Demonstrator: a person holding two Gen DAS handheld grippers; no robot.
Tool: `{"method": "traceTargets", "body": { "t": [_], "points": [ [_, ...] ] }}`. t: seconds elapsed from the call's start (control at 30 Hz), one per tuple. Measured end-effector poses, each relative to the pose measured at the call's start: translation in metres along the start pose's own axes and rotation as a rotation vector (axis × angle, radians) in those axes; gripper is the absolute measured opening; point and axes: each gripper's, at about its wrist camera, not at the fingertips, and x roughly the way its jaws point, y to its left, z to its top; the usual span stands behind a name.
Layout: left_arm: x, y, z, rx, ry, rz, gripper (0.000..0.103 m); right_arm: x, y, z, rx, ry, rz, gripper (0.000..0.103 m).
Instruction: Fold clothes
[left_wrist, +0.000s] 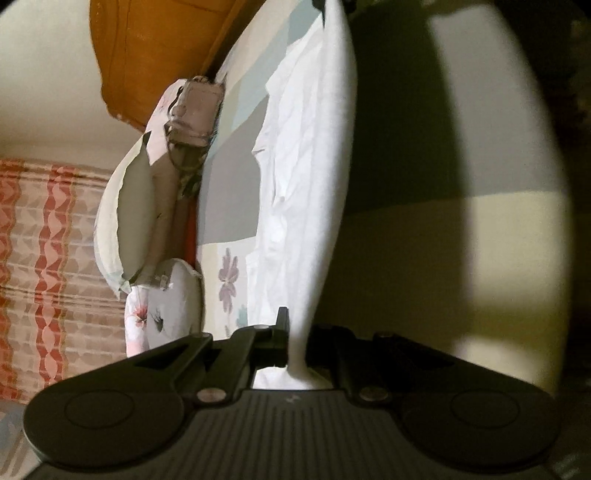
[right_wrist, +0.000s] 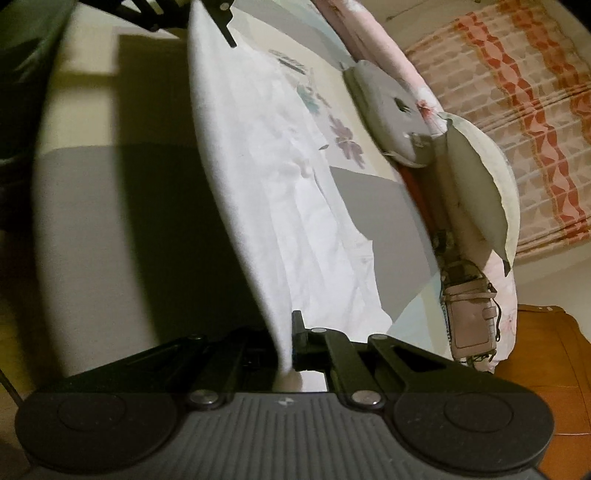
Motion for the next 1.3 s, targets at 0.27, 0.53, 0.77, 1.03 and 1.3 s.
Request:
{"method": "traceTargets", "body": {
  "t": [0.27,0.53,0.77,1.03,1.3],
  "points": [
    [-0.017,-0.029,0.0,-0.021,0.008,-0.059,0.002,-0.016,0.031,-0.004,0.044,0.028,0.061,0.005],
    [-0.042,-0.019,-0.009,-0.212,0.005,-0.275,0.009,-0.033,0.021,-0.019,0.208,0.06,0.203,0.022],
    [-0.071,0.051,-0.038,-0.587,-0.068,-0.374,0.011,-0.079,-0.024,-0.036,0.438,-0.038,0.328,0.054],
    [-0.011,0.056,-0.039,-0.94,0.018,-0.391,0.024,-0.034,-0.035,-0.041,0.841,-0.039,0.268,0.055],
    [-0.013,0.026,-0.075,-1.176,0.171,-0.434,0.044,-0.015,-0.005,-0.081,1.09,0.04,0.225,0.056]
  ]
}}
